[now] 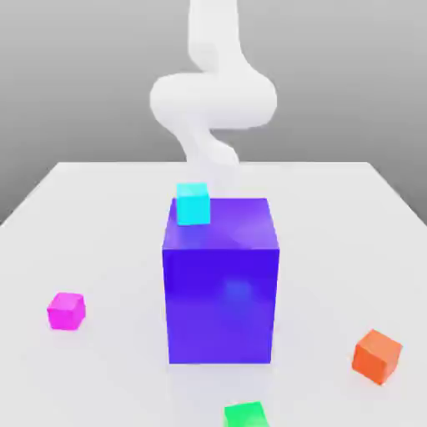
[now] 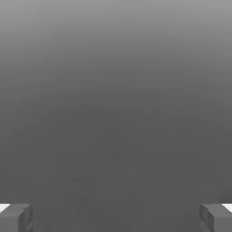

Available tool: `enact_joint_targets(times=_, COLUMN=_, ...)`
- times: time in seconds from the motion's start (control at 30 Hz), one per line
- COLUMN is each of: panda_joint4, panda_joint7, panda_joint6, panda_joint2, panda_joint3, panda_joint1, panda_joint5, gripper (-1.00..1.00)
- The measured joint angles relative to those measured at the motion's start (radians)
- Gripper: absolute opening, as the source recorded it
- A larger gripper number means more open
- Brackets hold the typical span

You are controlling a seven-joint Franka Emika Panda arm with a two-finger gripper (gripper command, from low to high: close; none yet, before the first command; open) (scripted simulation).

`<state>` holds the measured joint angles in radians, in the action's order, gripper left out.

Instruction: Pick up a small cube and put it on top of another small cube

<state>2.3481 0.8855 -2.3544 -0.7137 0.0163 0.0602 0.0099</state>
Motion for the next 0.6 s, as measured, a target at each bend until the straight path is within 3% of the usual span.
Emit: enact_joint_targets(times=0.6, panda_joint4=0.360, panda_joint7=0.683, panda_joint6=-0.414, panda_joint2=0.664, panda_joint3=0.168, panda_joint1=0.421, panda_joint5=0.033, gripper=0.00)
